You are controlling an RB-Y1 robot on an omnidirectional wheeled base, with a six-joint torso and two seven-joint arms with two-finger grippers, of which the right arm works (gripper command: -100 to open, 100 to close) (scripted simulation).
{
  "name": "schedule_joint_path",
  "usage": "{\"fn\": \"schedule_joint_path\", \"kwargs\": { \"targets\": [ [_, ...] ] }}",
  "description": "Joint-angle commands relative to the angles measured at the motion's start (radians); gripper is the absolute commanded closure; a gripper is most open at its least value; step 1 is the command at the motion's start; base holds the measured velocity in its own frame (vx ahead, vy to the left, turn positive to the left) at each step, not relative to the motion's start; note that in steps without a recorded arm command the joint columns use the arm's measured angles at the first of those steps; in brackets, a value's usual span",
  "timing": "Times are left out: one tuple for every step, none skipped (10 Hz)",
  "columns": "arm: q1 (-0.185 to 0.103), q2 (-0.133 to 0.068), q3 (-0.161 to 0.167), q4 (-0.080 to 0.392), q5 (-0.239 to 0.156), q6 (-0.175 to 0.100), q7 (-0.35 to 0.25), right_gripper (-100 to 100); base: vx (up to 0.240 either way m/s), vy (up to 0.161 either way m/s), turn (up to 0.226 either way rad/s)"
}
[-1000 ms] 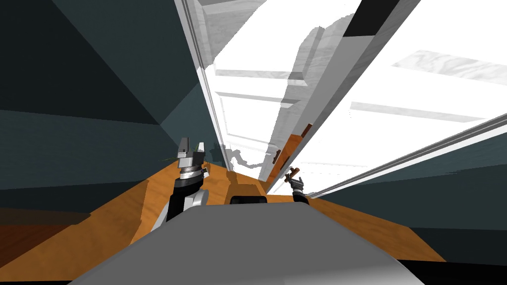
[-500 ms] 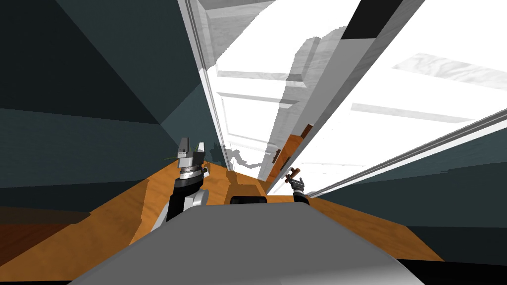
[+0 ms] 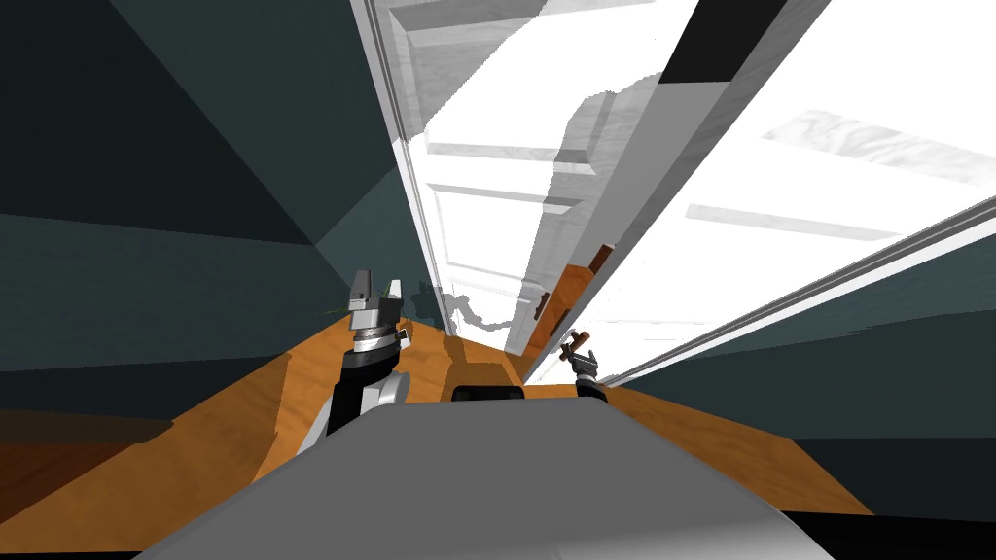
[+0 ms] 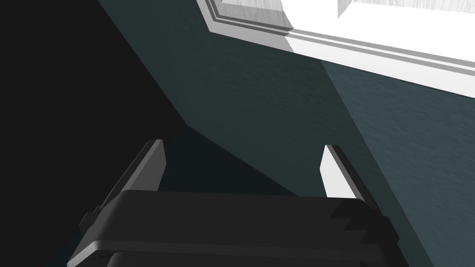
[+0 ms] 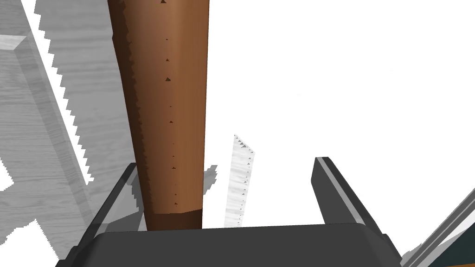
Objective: Pull the door open
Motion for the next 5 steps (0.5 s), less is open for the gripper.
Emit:
{"fn": "schedule_joint_path", "kwargs": {
  "targets": [
    [0.022,-0.028,-0.026,0.018,-0.013,0.009,0.001,100,-0.028,0.006,0.007],
    [0.028,-0.03,-0.028,0.019,-0.014,0.008,0.001,100,-0.042,0.005,-0.022],
    [0.028,-0.03,-0.028,0.019,-0.014,0.008,0.001,100,-0.036,0.012,0.0],
    [0.039,-0.033,-0.031,0.02,-0.016,0.007,0.001,100,-0.078,0.005,0.031],
    [0.039,-0.033,-0.031,0.02,-0.016,0.007,0.001,100,-0.083,-0.003,-0.03]
  ]
}}
